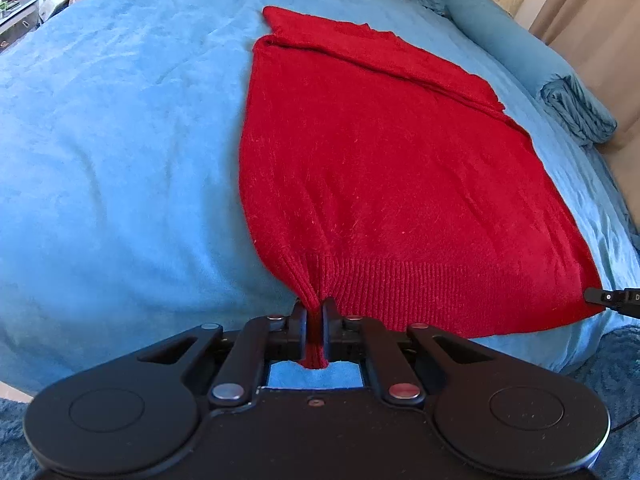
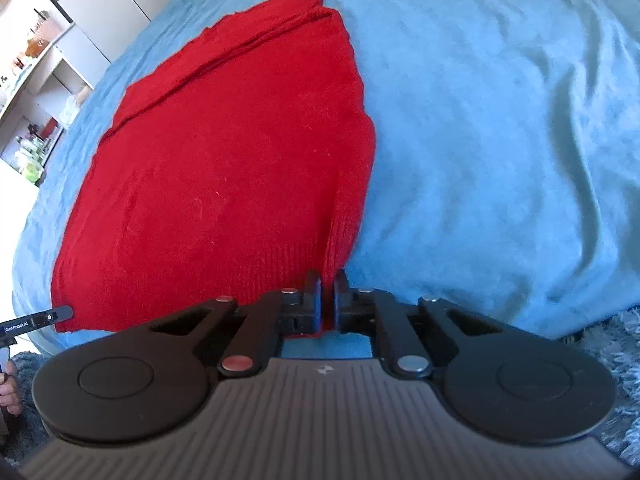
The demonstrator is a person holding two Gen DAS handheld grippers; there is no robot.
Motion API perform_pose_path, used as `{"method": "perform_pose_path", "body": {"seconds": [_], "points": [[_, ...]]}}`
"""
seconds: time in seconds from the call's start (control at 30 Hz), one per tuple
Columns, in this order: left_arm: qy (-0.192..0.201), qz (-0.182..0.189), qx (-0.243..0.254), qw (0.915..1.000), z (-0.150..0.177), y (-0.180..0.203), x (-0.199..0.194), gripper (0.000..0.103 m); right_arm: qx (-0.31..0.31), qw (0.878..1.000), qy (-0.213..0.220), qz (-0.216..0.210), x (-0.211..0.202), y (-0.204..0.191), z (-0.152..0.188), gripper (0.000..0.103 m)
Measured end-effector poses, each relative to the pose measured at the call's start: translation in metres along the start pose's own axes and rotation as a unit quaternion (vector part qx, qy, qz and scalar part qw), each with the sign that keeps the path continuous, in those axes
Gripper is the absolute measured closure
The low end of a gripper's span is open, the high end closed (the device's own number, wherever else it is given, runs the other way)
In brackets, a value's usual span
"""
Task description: Fold small clothes
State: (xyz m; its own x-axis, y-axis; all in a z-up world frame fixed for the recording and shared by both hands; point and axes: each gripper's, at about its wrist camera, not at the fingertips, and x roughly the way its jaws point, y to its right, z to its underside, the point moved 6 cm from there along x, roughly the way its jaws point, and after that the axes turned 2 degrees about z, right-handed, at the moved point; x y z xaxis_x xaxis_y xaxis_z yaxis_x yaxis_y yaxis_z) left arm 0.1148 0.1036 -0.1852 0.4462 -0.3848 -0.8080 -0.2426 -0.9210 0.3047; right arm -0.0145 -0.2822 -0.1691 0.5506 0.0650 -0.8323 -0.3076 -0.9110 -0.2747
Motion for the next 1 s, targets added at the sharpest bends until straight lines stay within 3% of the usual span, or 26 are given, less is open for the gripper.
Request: {"method": "perform_pose_path", "body": {"seconds": [0.27, 0.47, 0.73, 1.0], "points": [[0.04, 0.026, -0.01, 0.9988, -0.023, 0.007, -0.039, 0.097, 0.023, 0.998, 0.044, -0.047, -0.032, -0.003, -0.014, 0.083], [0.094, 0.048, -0.018, 0.9943, -0.066, 0.012, -0.07, 0.097, 0.034, 0.992, 0.084, -0.086, -0.062, -0.012, -0.047, 0.083], [0.159, 0.051, -0.009, 0.9859, -0.164, 0.026, -0.079, 0.097, 0.034, 0.98, 0.133, -0.143, -0.085, -0.031, -0.133, 0.084], [0.199, 0.038, -0.008, 0.9793, -0.284, 0.029, -0.044, 0.097, 0.02, 0.971, 0.18, -0.155, -0.065, -0.058, -0.262, 0.084]]}}
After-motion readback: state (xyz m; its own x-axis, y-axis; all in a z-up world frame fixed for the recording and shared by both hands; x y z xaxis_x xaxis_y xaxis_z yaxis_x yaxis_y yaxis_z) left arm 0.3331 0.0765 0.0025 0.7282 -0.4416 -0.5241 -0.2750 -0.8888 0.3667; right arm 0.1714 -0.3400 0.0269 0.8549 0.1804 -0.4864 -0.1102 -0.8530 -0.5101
